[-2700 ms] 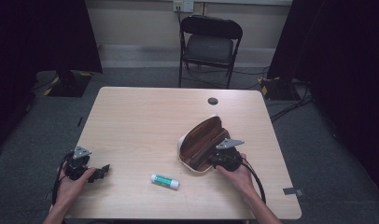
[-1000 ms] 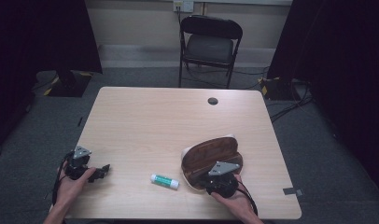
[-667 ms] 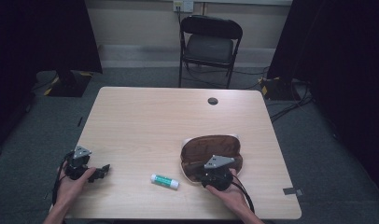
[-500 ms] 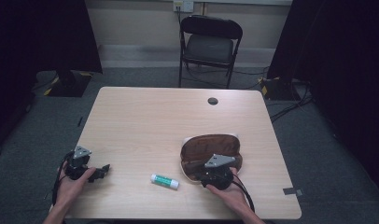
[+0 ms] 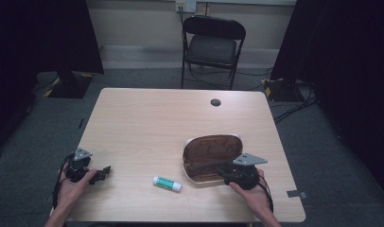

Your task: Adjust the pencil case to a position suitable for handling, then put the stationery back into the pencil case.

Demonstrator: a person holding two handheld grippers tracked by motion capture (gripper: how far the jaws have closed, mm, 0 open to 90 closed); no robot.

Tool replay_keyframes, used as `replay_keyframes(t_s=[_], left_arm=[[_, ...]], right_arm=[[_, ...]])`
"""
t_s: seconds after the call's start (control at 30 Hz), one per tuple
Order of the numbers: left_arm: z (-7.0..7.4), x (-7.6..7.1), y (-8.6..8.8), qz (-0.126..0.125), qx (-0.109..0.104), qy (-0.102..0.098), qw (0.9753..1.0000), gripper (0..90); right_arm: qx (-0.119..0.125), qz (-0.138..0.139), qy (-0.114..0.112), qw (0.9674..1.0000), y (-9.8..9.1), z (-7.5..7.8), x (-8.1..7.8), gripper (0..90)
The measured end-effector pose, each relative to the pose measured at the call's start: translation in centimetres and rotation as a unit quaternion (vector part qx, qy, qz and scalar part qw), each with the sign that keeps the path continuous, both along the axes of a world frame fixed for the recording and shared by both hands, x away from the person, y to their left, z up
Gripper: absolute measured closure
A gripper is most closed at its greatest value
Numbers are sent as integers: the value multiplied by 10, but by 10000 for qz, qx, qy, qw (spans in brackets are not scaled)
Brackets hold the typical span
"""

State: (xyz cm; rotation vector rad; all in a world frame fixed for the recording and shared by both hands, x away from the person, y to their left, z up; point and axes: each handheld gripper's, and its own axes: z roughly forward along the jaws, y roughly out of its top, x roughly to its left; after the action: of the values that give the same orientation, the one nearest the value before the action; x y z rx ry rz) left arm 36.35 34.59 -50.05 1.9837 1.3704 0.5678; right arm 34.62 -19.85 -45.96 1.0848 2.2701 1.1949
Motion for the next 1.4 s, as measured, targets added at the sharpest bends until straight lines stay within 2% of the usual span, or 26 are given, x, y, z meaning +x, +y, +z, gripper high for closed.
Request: replay_keyframes(t_s=[0.07, 0.13, 0.17, 0.27, 0.37, 0.4, 0.43, 0.5, 0.6, 0.7, 0.8, 1.03, 1.17, 1.23, 1.27, 1.3, 1.33, 1.37, 1.4], left_arm=[[1, 0, -1, 19, 31, -26, 10000, 170], [3, 3, -4, 8, 81, 27, 10000, 163], [3, 3, -6, 47, 37, 10, 10000, 170], [6, 2, -9, -39, 16, -69, 10000, 181], [9, 1, -12, -153, -54, -98, 9998, 179], [9, 1, -12, -153, -54, -98, 9998, 180], [11, 1, -15, -259, -147, -136, 9995, 181], [14, 1, -20, -405, -182, -154, 9989, 191], [17, 2, -28, -611, -169, -199, 9978, 228], [21, 0, -35, -832, -247, -248, 9959, 220], [25, -2, -42, -1014, -385, -293, 9937, 220], [35, -11, -76, -1529, -514, -424, 9860, 236], [45, -16, -100, -2005, -541, -557, 9766, 272], [50, -16, -110, -2145, -697, -588, 9725, 272], [51, -16, -114, -2233, -826, -599, 9694, 279], [52, -16, -120, -2300, -830, -595, 9678, 289], [52, -16, -125, -2399, -700, -593, 9665, 290], [52, -16, -132, -2521, -592, -592, 9641, 291], [52, -16, -138, -2606, -544, -586, 9621, 291]], right_arm=[[-6, -149, -44, 9999, -11, 2, -1, 473], [-41, -341, -76, 9994, -23, 5, -3, 469], [-78, -447, -111, 9989, -30, 6, -3, 467], [-48, -753, -153, 9970, -51, 6, -3, 456], [-84, -1011, -119, 9948, -70, 1, -2, 441], [-84, -1011, -119, 9948, -70, 1, -2, 441], [-62, -1221, -5, 9925, -79, -4, 2, 429], [-36, -1442, 116, 9895, -84, -9, 6, 407], [-91, -1446, 265, 9891, -86, -15, 11, 376], [-318, -1503, 268, 9878, -87, -20, 16, 350], [-587, -1624, 285, 9846, -89, -24, 20, 329], [-516, -1689, 439, 9833, -89, -30, 23, 283], [-542, -1698, 521, 9826, -88, -32, 23, 252], [-559, -1692, 519, 9826, -87, -36, 23, 241], [-558, -1690, 492, 9828, -88, -36, 22, 241], [-540, -1718, 502, 9824, -89, -36, 22, 242], [-529, -1743, 479, 9821, -89, -36, 22, 240], [-531, -1763, 469, 9818, -90, -37, 21, 238], [-512, -1761, 425, 9821, -91, -38, 21, 233]])
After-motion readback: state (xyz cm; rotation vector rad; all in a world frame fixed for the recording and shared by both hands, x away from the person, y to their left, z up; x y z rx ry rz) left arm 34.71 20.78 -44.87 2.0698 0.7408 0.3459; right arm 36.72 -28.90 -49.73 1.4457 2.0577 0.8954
